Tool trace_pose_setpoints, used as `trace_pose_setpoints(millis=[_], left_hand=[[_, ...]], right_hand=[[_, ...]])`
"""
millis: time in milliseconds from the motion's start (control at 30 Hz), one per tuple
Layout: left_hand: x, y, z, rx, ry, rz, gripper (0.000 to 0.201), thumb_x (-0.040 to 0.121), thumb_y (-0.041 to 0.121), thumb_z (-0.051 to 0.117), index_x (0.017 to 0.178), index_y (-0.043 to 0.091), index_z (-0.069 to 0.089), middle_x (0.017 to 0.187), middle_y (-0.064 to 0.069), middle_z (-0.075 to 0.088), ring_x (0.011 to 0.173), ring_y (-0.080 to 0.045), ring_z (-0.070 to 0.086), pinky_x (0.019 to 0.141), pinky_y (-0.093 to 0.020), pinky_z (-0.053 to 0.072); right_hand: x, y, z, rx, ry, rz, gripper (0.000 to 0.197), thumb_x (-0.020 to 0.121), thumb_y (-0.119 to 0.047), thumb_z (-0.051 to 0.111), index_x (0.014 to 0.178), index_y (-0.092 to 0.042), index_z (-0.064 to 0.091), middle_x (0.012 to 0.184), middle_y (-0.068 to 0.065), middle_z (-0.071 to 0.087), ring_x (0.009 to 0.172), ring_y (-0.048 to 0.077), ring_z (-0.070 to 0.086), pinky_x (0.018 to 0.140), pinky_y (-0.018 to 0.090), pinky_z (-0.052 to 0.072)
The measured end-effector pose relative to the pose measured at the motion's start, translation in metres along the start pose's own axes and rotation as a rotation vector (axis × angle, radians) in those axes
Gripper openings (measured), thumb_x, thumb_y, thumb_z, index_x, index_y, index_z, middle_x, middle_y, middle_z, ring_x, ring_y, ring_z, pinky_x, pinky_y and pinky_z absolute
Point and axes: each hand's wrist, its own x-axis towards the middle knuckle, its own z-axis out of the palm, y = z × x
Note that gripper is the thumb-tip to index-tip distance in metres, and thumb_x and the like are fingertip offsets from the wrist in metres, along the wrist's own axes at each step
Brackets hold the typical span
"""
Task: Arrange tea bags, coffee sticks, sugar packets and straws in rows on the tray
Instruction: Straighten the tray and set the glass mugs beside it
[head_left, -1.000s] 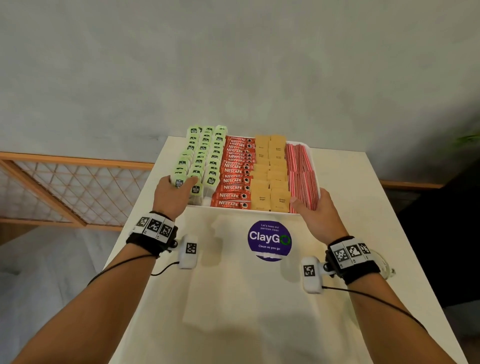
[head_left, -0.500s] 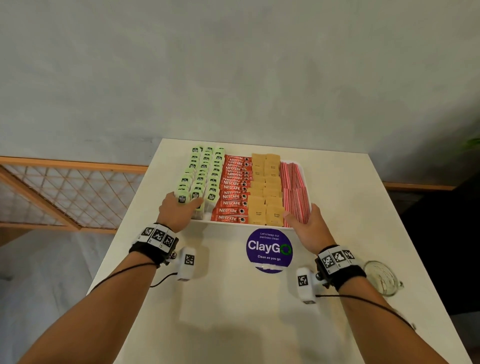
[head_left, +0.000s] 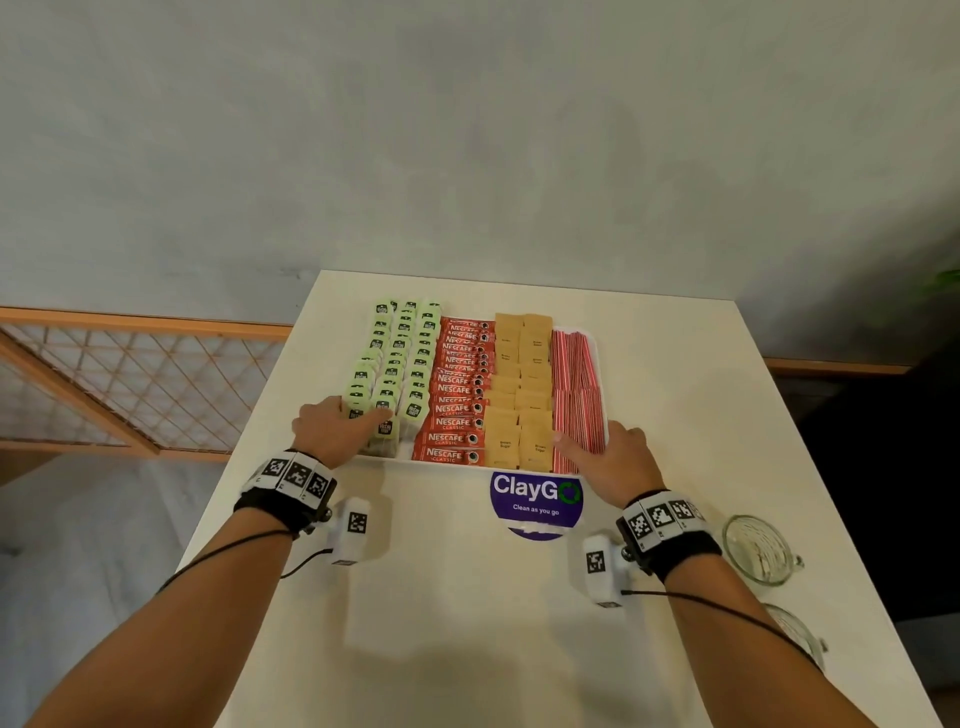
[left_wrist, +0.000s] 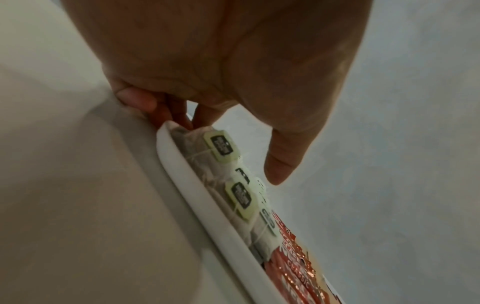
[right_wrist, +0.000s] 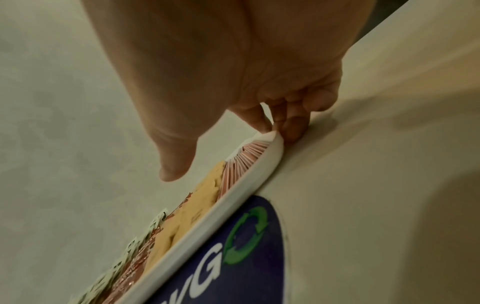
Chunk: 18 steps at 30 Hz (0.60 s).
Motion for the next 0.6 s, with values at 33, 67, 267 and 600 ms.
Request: trace_pose_setpoints(millis=[33,67,267,600], left_hand=[[-0.002,-0.001,-0.003,-0.015,-0.016,0.022,0.076,0.053,0.085,0.058,0.091,0.020,0.064,0.099,-0.010,0.065,0.096,-0.032,0.061,0.089,-0.047,0.053],[-0.004,-0.004,-0.006,-0.016,-0.034,0.044,0.071,0.057,0.082,0.065,0.092,0.020,0.064,0.097,-0.007,0.067,0.093,-0.029,0.063,0.086,-0.046,0.055],[-0.020,-0.025,-0.014,0.080,-0.139,0.226,0.064,0.056,0.070,0.082,0.100,0.027,0.064,0.096,0.010,0.071,0.089,-0.012,0.067,0.082,-0.036,0.057],[-0.020,-0.042,-0.006,0.049,-0.034,0.322,0.016,0.083,0.025,0.077,0.095,0.024,0.067,0.094,0.002,0.073,0.088,-0.023,0.068,0.080,-0.037,0.054]], right_hand=[[-0.001,-0.001,-0.001,-0.010,-0.007,0.009,0.110,0.051,-0.102,0.047,0.125,-0.022,0.054,0.113,0.007,0.051,0.097,0.024,0.062,0.084,0.037,0.054],[-0.001,0.000,0.000,-0.010,-0.018,0.001,0.114,0.046,-0.105,0.044,0.125,-0.022,0.056,0.112,0.006,0.050,0.095,0.023,0.062,0.085,0.038,0.055],[-0.006,0.023,0.004,-0.044,-0.079,-0.024,0.080,0.058,-0.081,0.074,0.117,-0.029,0.056,0.111,0.003,0.054,0.095,0.013,0.056,0.079,0.031,0.050],[-0.014,0.031,0.009,0.009,0.006,-0.093,0.046,0.083,-0.045,0.079,0.116,-0.021,0.061,0.108,0.005,0.064,0.106,0.021,0.057,0.089,0.044,0.057]])
